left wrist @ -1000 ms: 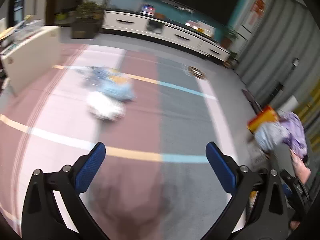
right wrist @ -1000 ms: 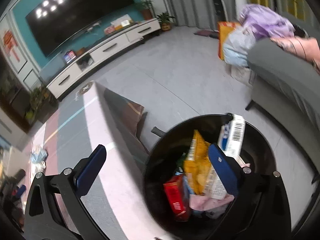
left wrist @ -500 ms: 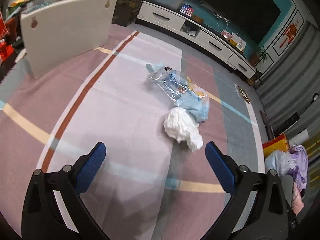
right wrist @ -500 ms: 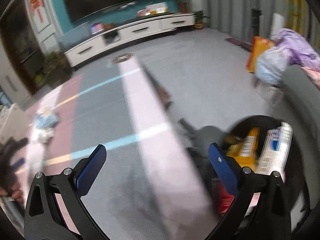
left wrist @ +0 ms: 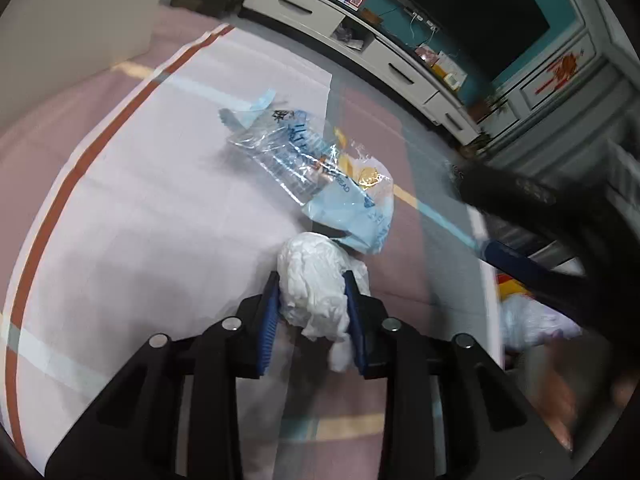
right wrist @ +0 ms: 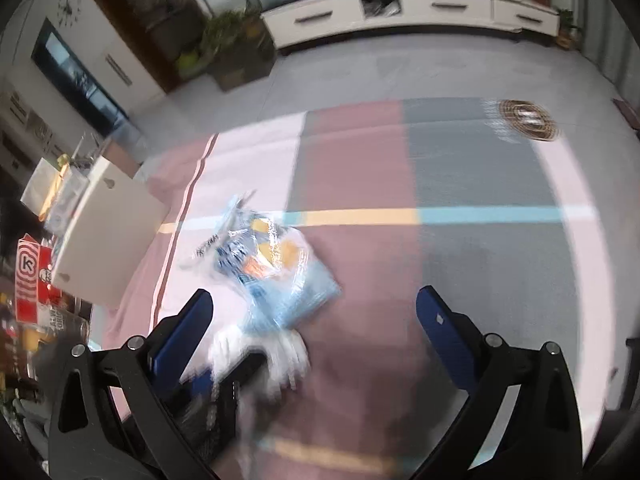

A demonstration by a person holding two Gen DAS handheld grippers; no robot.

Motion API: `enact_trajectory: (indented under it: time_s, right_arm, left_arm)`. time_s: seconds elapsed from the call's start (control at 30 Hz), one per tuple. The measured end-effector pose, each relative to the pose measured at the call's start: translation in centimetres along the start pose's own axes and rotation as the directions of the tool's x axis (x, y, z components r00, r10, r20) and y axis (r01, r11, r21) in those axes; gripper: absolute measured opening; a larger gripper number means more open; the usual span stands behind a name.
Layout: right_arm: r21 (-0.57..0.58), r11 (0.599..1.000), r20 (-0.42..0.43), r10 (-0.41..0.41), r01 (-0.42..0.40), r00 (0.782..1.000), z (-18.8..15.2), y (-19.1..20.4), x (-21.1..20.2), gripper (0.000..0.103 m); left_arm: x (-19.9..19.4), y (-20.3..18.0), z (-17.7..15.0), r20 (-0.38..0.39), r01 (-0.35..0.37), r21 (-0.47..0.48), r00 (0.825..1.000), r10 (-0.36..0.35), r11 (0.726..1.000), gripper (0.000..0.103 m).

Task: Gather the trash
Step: 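Grasp the white tissue with the left gripper while the right grasps the clear snack bag, then carry the white tissue and clear snack bag over the black bin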

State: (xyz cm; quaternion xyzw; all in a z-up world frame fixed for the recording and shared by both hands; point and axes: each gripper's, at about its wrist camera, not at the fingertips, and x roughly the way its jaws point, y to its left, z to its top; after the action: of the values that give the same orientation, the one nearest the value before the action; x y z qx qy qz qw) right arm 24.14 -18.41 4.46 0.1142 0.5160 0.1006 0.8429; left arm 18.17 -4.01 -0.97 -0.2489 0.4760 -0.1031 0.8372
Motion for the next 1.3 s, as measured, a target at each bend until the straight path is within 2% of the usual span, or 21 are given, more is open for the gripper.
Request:
enact_trajectory:
  time_s: [0.17,0.27,0.33,0.4,0.43,0.5,0.57,0.7,0.93,1.17,1.3]
  right_arm:
    - [-0.027,1.000,-0.044,0.013,-0.014,0.999,0.9,2.4,4.4,0.100]
    - [-0.064,0.998,-0.073,-0.010,0.006,0.997,0.4,4.2,6.0,0.100]
    - [-0.105,0.994,-0.078,-0.016,0.008,0.997,-0.3,5.3,6.7,0.096]
    - [-0.153,0.987,-0.085,-0.053,0.040,0.995,-1.1,6.4,7.2,0.082]
    - [-0.178,0.982,-0.079,-0.081,0.066,0.994,-1.6,6.9,7.2,0.079]
    - [-0.229,0.967,-0.041,-0.125,0.113,0.991,-2.4,7.4,6.8,0.052]
    - [-0.237,0.966,-0.038,-0.118,0.106,0.992,-3.1,7.5,6.3,0.039]
    - [-0.220,0.967,-0.022,-0.137,0.129,0.990,-4.7,6.7,4.3,0.028]
    - [-0.190,0.977,0.019,-0.091,0.093,0.996,-9.7,4.5,-1.7,0.025]
    - [-0.161,0.984,0.047,-0.074,0.081,0.996,-16.9,1.9,-7.7,0.025]
    - [-0.147,0.987,0.073,-0.050,0.061,0.996,-19.0,0.8,-10.2,0.025]
  left_arm:
    - [-4.5,2.8,-0.1,0.059,-0.032,-0.022,0.998,0.034,0.999,0.031]
    - [-6.8,4.0,-0.1,0.074,-0.045,-0.020,0.996,0.046,0.999,0.031]
    - [-8.1,4.6,-0.3,0.084,-0.054,-0.022,0.995,0.056,0.998,0.031]
    - [-9.3,4.9,-0.7,0.105,-0.072,-0.022,0.992,0.074,0.997,0.031]
    - [-9.8,4.9,-0.8,0.113,-0.084,-0.024,0.990,0.086,0.996,0.031]
    - [-10.7,5.0,-1.3,0.123,-0.093,-0.021,0.988,0.095,0.995,0.031]
    - [-11.5,5.1,-1.8,0.130,-0.102,-0.015,0.986,0.103,0.995,0.031]
    - [-13.1,5.2,-3.2,0.137,-0.126,-0.007,0.983,0.126,0.992,0.032]
    - [-14.9,4.0,-7.2,0.127,-0.143,0.043,0.982,0.137,0.989,0.033]
    - [-16.0,2.3,-11.3,0.114,-0.155,0.086,0.983,0.145,0.984,0.033]
    - [-15.8,1.6,-13.2,0.088,-0.148,0.088,0.986,0.140,0.985,0.033]
